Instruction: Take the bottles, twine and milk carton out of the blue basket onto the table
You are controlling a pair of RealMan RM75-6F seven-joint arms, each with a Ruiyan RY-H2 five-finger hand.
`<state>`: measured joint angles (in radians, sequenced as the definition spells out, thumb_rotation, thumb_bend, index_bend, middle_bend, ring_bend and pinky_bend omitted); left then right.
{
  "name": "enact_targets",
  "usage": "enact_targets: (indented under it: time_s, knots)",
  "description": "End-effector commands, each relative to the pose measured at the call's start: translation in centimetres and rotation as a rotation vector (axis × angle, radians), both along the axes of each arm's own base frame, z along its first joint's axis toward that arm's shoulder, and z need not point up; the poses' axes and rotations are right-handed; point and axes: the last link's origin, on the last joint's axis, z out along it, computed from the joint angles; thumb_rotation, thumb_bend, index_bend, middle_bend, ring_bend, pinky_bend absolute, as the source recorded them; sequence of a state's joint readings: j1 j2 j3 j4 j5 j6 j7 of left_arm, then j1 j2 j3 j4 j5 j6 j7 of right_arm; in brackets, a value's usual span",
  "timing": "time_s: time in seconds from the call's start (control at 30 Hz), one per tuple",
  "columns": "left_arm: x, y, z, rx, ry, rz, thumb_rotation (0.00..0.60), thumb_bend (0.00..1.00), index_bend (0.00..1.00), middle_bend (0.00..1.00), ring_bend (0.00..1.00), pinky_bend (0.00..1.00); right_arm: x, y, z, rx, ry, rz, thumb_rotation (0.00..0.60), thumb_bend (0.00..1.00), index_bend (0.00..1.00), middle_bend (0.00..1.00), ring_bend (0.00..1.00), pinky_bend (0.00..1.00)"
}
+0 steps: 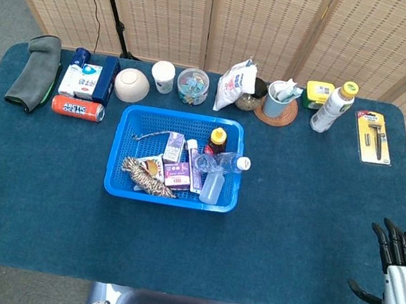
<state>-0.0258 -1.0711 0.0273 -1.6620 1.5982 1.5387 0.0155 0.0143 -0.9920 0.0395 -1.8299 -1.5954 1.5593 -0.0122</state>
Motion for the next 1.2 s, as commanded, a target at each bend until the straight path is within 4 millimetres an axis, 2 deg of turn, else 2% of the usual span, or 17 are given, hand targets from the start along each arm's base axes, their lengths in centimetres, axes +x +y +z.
enact_targets:
  time_s: [0.03,0.4,0.57,0.9,1.07,1.13,1.2]
  knots:
    - [0.0,0.0,0.0,-0.002,0.001,0.000,0.600,0.23,0.00,0.00,0.00,0.00,0.0,0.0,-0.1,0.003,0.002,-0.001,0.600,0.00,0.00,0.00,0.00,0.00]
    - [0.1,-0.2,0.0,0.002,0.000,-0.003,0.600,0.23,0.00,0.00,0.00,0.00,0.2,-0.4,-0.6,0.028,-0.015,0.010,0.600,0.00,0.00,0.00,0.00,0.00]
    - [0.2,-0.4,0.3,0.013,-0.009,-0.009,0.600,0.23,0.00,0.00,0.00,0.00,0.6,-1.8,-0.8,0.048,-0.004,0.034,0.600,0.00,0.00,0.00,0.00,0.00]
    - [0.6,-0.4,1.1,0.042,-0.033,-0.010,0.600,0.23,0.00,0.00,0.00,0.00,4.0,-7.5,-1.6,0.102,-0.049,0.162,0.600,0.00,0.00,0.00,0.00,0.00]
    - [0.7,-0.2,1.0,0.030,-0.040,-0.015,0.600,0.23,0.00,0.00,0.00,0.00,7.0,-11.2,-3.0,0.145,-0.107,0.251,0.600,0.00,0.00,0.00,0.00,0.00]
    - [0.6,0.0,1.0,0.024,-0.044,-0.009,0.600,0.23,0.00,0.00,0.00,0.00,8.8,-13.1,-4.6,0.205,-0.179,0.286,0.600,0.00,0.00,0.00,0.00,0.01]
    - [0.5,0.2,1.0,0.020,-0.045,-0.006,0.600,0.23,0.00,0.00,0.00,0.00,9.7,-15.0,-5.6,0.260,-0.236,0.288,0.600,0.00,0.00,0.00,0.00,0.03]
